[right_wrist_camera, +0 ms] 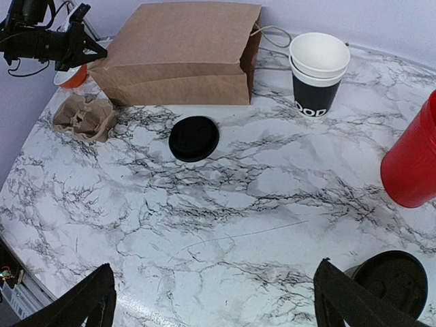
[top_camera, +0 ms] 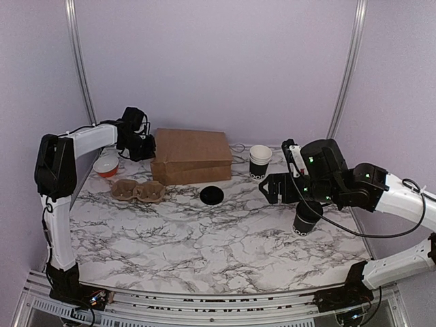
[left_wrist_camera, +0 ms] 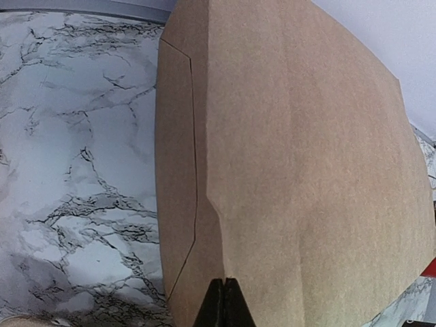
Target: Pack the takeout coffee
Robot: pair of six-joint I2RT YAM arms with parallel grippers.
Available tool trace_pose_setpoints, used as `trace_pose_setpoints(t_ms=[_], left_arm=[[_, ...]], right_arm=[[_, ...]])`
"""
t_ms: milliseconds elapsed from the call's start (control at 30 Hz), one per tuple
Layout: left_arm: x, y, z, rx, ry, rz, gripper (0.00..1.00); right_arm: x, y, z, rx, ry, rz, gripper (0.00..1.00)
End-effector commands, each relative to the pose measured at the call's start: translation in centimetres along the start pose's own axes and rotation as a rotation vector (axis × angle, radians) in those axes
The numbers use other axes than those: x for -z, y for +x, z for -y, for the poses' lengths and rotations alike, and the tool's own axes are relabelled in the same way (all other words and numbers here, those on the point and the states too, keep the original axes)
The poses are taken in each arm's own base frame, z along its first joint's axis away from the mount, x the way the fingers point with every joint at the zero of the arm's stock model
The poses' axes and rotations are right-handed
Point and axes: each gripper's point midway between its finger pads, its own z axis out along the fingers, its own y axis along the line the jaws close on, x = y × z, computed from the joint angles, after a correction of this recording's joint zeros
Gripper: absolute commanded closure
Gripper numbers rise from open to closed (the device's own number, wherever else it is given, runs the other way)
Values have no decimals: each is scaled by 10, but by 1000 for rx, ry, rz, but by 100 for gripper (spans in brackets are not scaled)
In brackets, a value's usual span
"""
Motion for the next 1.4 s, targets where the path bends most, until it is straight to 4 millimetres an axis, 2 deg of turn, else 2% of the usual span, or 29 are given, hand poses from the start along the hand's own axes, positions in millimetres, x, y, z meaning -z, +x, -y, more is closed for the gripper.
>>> trace_pose_setpoints(t_ms=[0,133,233,500,733,767,967,1067,1167,1367], left_arm=[[22,-25,21,-25,62,69,100],[49,-44,33,-52,86,141,100],[78,-60,47,-81,120,203,100],[143,-70,72,-127,218,299,100],[210,-53,94,-170,345,358,100],[218,-48,95,-174,358,364,100],[258,-19,101,-183,461,385,100],[271,0,105,-180,533,383,100],[276,21,108,-174,584,368,100],[280,48,112,-151,651,363,100]], right_arm=[[1,-4,-4,-9,-13,13,2],[-2,-7,-6,-6,-11,18,2],[-4,-9,-8,-5,-13,26,2],[-12,-22,-19,-19,-55,75,0],[-17,-57,-17,-109,-181,157,0],[-18,-63,-12,-134,-201,173,0],[-19,-82,-15,-196,-295,238,0],[-16,-89,-22,-211,-339,261,0],[-17,-92,-32,-224,-398,266,0],[-34,-79,-46,-275,-486,204,2]])
